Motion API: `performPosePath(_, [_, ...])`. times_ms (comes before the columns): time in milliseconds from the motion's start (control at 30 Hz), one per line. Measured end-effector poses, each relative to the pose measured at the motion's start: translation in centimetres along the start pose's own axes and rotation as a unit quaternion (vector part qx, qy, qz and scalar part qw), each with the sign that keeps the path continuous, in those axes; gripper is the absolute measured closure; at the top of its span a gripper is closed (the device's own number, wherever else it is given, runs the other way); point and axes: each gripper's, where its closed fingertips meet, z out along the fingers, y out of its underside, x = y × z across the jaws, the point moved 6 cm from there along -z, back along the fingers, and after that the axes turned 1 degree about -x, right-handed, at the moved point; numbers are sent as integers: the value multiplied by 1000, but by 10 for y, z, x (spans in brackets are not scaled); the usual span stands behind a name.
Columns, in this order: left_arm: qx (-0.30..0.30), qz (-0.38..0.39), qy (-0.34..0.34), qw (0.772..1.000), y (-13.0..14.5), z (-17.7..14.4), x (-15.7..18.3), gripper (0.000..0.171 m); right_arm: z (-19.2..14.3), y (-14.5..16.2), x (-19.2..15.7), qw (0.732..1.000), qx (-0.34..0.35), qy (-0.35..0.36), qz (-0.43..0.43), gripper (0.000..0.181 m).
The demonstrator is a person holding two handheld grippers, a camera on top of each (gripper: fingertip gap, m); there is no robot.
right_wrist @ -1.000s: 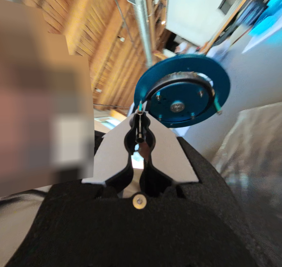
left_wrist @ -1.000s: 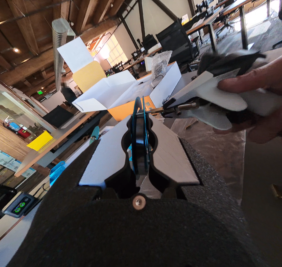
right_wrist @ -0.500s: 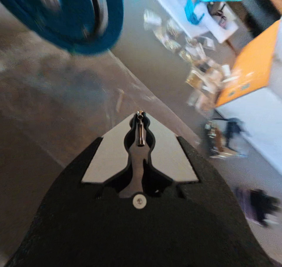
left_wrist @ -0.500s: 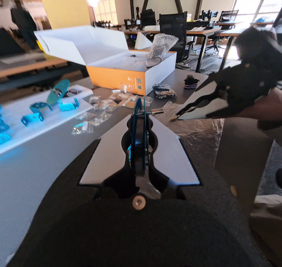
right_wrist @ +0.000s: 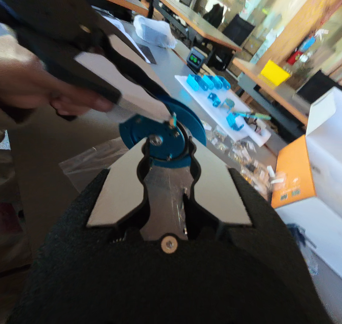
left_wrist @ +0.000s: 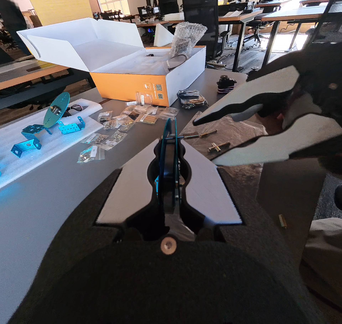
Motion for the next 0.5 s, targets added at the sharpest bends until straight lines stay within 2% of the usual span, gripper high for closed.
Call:
performPosePath(67, [-5,3,0,1000,2,1,1,158,5,-4,-2,998,-10,27,-47,140])
performPosePath(233, [-23,30,-7,999,6,4,6,159,11,-3,-6,987,-40,50,-146,172])
performPosePath(300, [-27,43,-14,999,6,4,6,159,12,-4,-5,984,-53,52,-160,175])
performPosePath(400, [-25,71,-23,997,6,4,8,159,12,-6,-3,986,-77,31,-143,175])
performPosePath(433, [-18,80,-27,996,6,4,9,159,11,-7,-1,991,-88,13,-104,175])
performPosePath(500, [8,80,-29,996,3,1,9,159,9,-10,4,998,-61,-26,11,176])
